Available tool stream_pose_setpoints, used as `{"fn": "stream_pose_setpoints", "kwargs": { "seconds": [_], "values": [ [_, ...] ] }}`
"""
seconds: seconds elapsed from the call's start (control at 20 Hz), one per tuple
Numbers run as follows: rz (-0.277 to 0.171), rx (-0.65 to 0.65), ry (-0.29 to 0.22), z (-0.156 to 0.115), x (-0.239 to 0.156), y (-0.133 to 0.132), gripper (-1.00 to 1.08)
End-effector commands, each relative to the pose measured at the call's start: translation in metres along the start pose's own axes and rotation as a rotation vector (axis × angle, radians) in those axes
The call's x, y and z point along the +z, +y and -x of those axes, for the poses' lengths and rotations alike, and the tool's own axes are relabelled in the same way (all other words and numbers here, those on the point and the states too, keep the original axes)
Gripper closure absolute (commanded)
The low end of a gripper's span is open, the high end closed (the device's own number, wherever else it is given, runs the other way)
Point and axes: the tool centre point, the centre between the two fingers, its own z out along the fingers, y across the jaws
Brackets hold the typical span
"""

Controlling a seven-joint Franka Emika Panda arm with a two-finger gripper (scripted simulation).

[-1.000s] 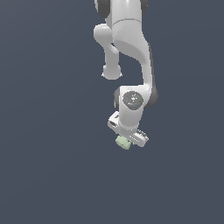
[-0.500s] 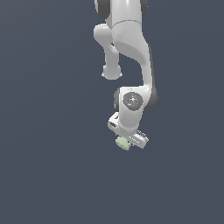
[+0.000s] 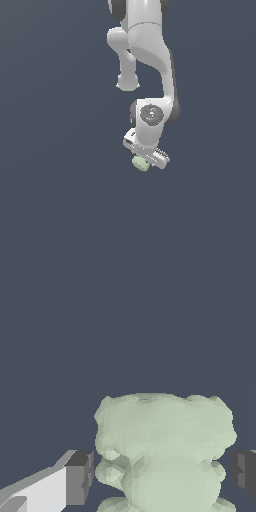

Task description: Pick up the object and move it to a goal position.

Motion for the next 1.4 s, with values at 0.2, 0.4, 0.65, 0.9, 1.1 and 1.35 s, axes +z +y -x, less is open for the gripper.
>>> {"fn": "stream_pose_setpoints", "kwargs": {
  "seconds": [0.2,0.4,0.65,0.9,1.1,1.35],
  "values": [
    [0.000,0.000,0.000,0.008,-0.018,0.000,1.08],
    [0.001,-0.001,-0.001,0.017,-0.039,-0.001,1.08],
    [0.003,-0.001,-0.004,0.034,-0.079,-0.001,1.08],
    [0.005,-0.002,-0.005,0.053,-0.126,-0.002,1.08],
    [0.006,-0.002,-0.006,0.065,-0.157,-0.003,1.08],
    [0.008,-0.002,-0.008,0.076,-0.185,-0.005,1.08]
  ]
}}
